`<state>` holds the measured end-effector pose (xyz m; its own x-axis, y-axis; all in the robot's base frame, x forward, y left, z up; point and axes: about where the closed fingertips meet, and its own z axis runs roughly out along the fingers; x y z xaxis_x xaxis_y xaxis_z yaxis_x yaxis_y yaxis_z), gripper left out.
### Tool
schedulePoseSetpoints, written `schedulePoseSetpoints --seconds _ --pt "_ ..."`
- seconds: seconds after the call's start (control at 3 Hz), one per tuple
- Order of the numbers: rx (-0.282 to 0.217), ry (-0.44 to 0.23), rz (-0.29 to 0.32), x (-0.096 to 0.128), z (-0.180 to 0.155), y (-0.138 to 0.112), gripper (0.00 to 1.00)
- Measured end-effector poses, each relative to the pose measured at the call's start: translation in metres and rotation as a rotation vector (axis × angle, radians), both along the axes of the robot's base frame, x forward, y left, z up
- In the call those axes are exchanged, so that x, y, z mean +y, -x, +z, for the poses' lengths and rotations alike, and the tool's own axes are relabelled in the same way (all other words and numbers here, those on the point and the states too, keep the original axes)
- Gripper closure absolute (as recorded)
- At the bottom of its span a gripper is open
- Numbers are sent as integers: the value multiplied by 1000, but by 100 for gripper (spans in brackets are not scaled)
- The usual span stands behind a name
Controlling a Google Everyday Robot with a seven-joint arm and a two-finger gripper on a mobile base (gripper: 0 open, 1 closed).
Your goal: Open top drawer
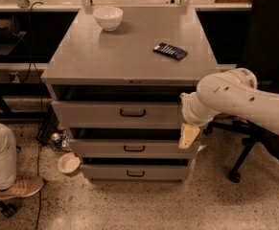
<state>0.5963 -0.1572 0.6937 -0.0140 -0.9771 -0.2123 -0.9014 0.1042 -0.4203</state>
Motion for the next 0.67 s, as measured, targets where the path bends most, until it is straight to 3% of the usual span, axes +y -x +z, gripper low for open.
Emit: schedulePoseSetpoints --seconds 0.67 --pt "20 -13 76 19 -29 -50 0"
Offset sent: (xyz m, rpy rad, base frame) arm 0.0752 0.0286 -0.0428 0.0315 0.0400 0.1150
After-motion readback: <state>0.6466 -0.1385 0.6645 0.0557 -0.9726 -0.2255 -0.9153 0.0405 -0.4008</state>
